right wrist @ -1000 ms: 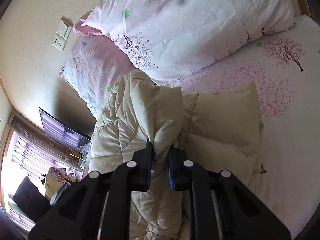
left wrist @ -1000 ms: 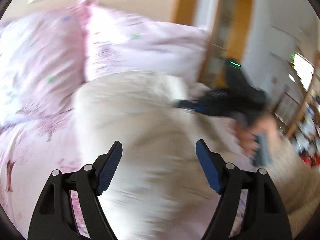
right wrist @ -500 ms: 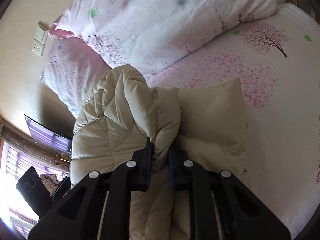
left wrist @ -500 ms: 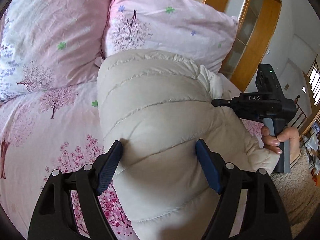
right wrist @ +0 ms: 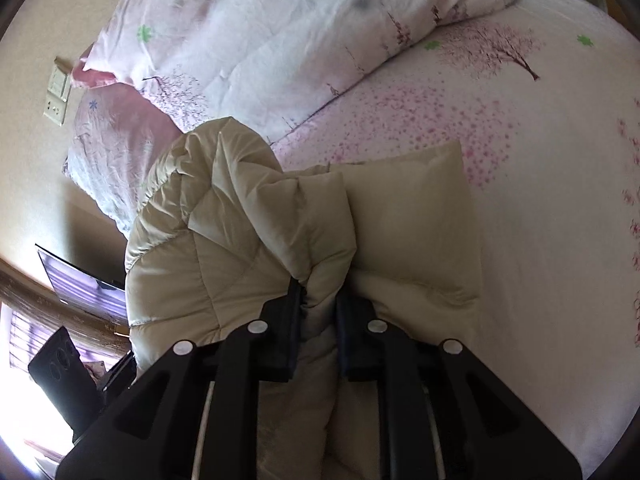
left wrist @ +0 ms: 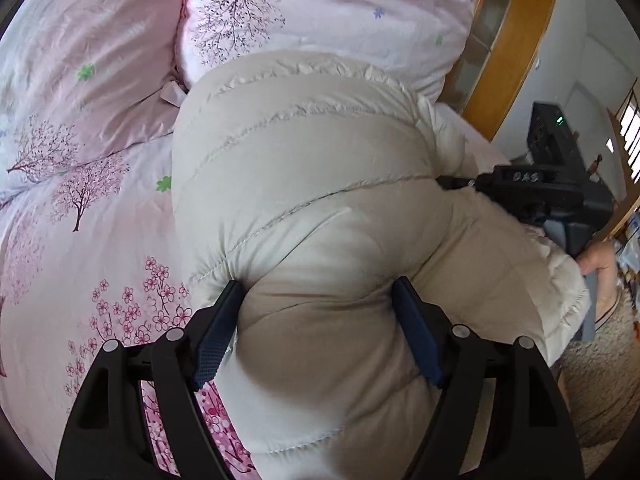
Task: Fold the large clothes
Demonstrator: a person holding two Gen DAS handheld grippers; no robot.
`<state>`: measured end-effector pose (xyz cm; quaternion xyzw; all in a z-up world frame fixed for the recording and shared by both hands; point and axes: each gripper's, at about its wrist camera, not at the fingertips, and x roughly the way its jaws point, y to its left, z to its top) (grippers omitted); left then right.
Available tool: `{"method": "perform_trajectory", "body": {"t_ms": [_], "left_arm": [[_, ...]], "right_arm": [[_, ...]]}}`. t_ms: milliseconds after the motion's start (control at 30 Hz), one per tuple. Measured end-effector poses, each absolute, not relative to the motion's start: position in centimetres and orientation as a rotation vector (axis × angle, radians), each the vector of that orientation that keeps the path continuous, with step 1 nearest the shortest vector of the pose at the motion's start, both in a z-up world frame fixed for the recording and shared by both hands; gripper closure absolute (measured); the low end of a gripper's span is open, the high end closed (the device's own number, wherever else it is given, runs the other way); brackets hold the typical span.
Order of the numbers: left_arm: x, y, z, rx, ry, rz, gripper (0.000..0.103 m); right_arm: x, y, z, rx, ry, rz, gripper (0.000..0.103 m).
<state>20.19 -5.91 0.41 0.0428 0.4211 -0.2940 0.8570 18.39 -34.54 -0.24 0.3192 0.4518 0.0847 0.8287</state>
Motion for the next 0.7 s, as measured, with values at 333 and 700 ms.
{"method": "perform_trajectory", "body": {"t_ms": [333,700], "left_arm": [[16.0,-3.5,3.2,0.094,0.759,-0.622,0.026],[14.7,-3.8,1.4,0.098,0.824,-0.663,0.023]], "right_arm": [[7.4,-31.7,7.2,0.413,0.687,0.246,0.062],[4.4,-28.3,1.2,0.304,0.835,0.208,0.077]]}}
